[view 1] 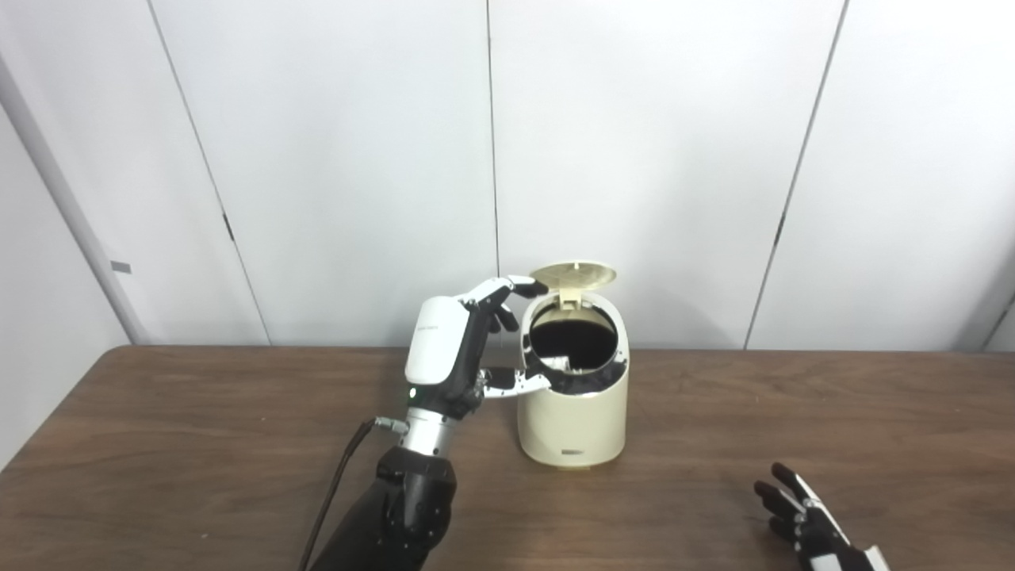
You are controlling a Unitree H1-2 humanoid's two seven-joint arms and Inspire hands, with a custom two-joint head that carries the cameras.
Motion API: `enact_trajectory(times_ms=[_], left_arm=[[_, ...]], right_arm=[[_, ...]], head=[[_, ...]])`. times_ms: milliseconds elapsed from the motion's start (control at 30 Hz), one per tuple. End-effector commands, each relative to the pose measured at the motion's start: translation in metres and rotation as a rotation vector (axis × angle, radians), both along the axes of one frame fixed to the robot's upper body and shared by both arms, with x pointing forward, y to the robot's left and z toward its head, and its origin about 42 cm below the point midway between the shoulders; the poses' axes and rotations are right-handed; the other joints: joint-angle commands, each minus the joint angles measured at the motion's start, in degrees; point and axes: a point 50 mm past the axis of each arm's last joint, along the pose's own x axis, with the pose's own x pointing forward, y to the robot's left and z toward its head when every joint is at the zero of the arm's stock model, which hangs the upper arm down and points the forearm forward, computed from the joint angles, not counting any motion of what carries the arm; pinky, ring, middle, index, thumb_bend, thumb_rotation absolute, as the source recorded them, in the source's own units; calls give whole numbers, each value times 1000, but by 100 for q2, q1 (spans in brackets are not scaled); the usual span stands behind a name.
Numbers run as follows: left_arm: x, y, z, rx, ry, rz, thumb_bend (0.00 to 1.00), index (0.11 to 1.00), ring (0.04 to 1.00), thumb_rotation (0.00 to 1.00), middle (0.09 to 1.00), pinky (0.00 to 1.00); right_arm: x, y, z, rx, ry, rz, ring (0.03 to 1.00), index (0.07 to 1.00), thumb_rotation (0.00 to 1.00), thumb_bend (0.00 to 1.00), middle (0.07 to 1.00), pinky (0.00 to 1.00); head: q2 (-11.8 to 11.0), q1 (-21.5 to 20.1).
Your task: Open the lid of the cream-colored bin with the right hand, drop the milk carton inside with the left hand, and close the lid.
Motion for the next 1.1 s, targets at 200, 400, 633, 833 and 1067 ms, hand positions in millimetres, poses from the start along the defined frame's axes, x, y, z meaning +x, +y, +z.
enact_trajectory(times_ms=[200, 400, 633, 833, 1067], left_arm=[[-11, 6, 31, -129, -138, 1, 504, 485, 447, 0, 497, 397], [-37, 21, 37, -273, -45, -24, 502, 478, 435, 0, 515, 387], [-71, 43, 27, -419, 150, -6, 501, 489, 415, 0, 516, 356], [-100, 56, 2, -485, 334, -11, 510, 513, 451, 0, 495, 386], [-125, 66, -35, -411, 639, -165, 586, 948, 882, 616, 919, 796]], right_arm=[[3, 2, 16, -4, -66, 10, 903, 927, 1000, 686, 873, 883], [3, 3, 19, -2, -69, 10, 913, 931, 1000, 668, 877, 894], [10, 1, 30, -11, -113, 31, 918, 937, 1000, 623, 878, 909], [26, 6, 54, -26, -195, 61, 906, 899, 1000, 575, 878, 862], [43, 12, 80, -39, -241, 83, 903, 875, 1000, 608, 883, 868]], head=[[29, -31], [65, -17], [85, -44], [186, -154], [250, -184]])
